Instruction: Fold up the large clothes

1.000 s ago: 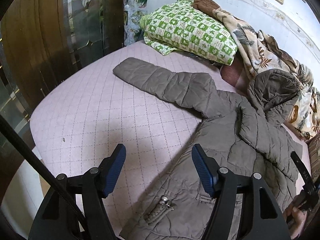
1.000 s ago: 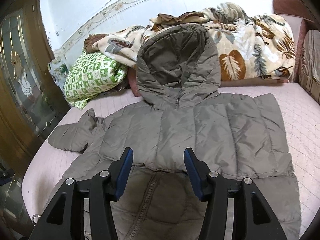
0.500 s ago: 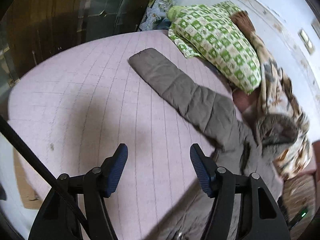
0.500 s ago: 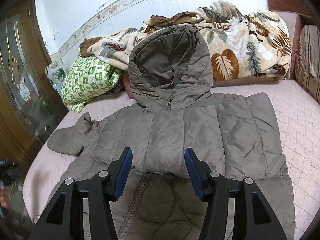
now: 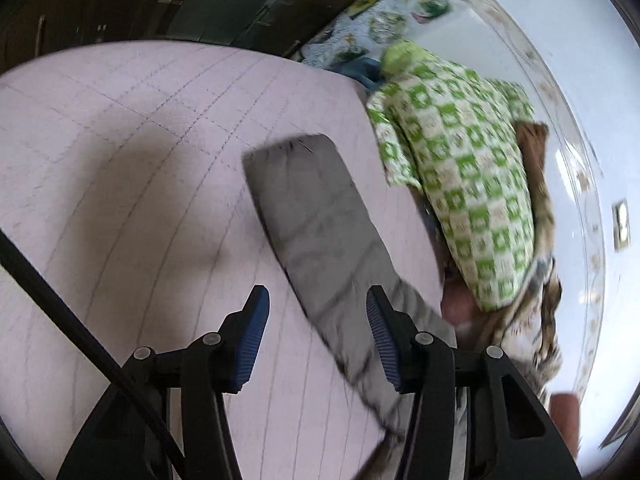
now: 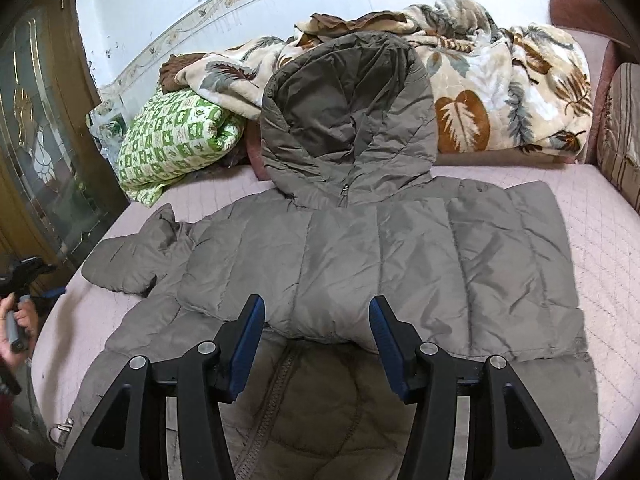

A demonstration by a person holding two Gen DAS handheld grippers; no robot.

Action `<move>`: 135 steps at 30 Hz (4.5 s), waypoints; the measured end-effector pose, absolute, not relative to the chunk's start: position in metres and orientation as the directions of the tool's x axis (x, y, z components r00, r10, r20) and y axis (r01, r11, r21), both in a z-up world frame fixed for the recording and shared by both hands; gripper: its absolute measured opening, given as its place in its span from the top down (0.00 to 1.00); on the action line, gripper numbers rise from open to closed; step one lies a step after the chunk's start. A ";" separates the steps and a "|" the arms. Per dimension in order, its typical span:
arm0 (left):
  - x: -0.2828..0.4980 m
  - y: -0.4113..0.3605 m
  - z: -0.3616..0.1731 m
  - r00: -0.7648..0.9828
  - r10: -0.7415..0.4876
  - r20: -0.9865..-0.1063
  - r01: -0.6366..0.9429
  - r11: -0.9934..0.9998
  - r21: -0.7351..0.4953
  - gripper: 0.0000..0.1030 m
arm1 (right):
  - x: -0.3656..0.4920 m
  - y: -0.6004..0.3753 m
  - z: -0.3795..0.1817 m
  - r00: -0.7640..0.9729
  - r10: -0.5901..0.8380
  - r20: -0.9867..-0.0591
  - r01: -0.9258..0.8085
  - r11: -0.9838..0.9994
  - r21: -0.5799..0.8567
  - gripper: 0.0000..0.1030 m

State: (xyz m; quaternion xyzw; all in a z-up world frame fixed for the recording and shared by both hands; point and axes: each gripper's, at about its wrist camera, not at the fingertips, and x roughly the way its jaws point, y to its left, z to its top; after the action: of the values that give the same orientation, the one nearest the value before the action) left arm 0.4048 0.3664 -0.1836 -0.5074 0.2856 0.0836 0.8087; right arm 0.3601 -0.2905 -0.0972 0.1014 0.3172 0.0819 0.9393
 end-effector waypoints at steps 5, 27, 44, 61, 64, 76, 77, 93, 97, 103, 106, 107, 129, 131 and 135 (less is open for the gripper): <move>0.432 0.392 -0.205 0.827 -0.134 -0.546 -0.442 0.446 -0.778 0.55 | 0.368 -0.282 -0.102 0.775 0.211 -0.596 -0.096 0.971 0.219 0.43; 0.465 0.386 -0.169 0.867 -0.041 -0.497 -0.382 0.588 -0.714 0.88 | 0.376 -0.296 -0.106 0.786 0.183 -0.591 -0.037 0.968 0.250 0.43; 0.392 0.116 0.062 0.894 -0.312 -0.323 0.130 0.868 -0.479 0.87 | 0.337 -0.371 -0.067 0.880 0.148 -0.451 0.068 0.901 0.428 0.43; 0.415 -0.161 -0.125 0.505 -0.491 -0.710 0.290 0.871 -0.396 0.84 | 0.312 -0.431 -0.054 0.901 0.101 -0.423 0.142 0.851 0.506 0.43; 0.414 -0.168 -0.141 0.473 -0.460 -0.752 0.298 0.886 -0.355 0.82 | 0.317 -0.431 -0.057 0.892 0.127 -0.435 0.132 0.846 0.517 0.43; 0.335 -0.047 -0.052 0.810 -0.291 -0.510 0.237 0.957 -0.169 0.37 | 0.354 -0.401 -0.104 0.776 0.410 -0.480 0.058 0.711 0.701 0.40; 0.343 -0.028 -0.057 0.828 -0.238 -0.508 0.179 0.970 -0.164 0.37 | 0.355 -0.400 -0.108 0.769 0.420 -0.482 0.061 0.703 0.709 0.40; 0.426 0.030 -0.124 0.756 -0.018 -0.654 -0.069 0.992 -0.106 0.37 | 0.394 -0.350 -0.148 0.691 0.398 -0.603 0.144 0.742 0.655 0.48; 0.428 0.019 -0.129 0.742 -0.021 -0.670 -0.044 0.996 -0.080 0.37 | 0.395 -0.346 -0.144 0.709 0.341 -0.618 0.135 0.794 0.593 0.77; 0.418 0.013 -0.116 0.778 -0.037 -0.627 -0.019 0.996 -0.082 0.37 | 0.384 -0.368 -0.121 0.771 0.208 -0.602 0.185 0.832 0.524 0.82; 0.419 0.006 -0.119 0.768 -0.036 -0.639 -0.004 0.998 -0.061 0.37 | 0.381 -0.385 -0.118 0.766 0.091 -0.636 0.276 0.847 0.455 0.82; 0.421 0.004 -0.120 0.763 -0.033 -0.646 -0.001 0.999 -0.052 0.37 | 0.381 -0.388 -0.120 0.759 0.077 -0.647 0.292 0.847 0.443 0.82; 0.419 -0.068 -0.112 0.809 -0.033 -0.587 0.109 0.990 0.095 0.34 | 0.357 -0.367 -0.078 0.825 -0.085 -0.558 0.291 0.911 0.291 0.52; 0.425 -0.076 -0.119 0.796 -0.016 -0.605 0.107 0.988 0.114 0.34 | 0.368 -0.351 -0.082 0.821 -0.058 -0.568 0.232 0.943 0.239 0.52; 0.436 -0.078 -0.131 0.766 -0.021 -0.642 0.120 0.987 0.110 0.31 | 0.396 -0.348 -0.112 0.745 -0.049 -0.665 0.234 0.953 0.192 0.52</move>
State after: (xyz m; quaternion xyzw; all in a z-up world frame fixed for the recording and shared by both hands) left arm 0.4361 -0.0781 -0.1305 0.0726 0.3399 -0.0377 0.9369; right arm 0.3960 -0.3484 -0.1123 0.1326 0.3484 -0.0767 0.9247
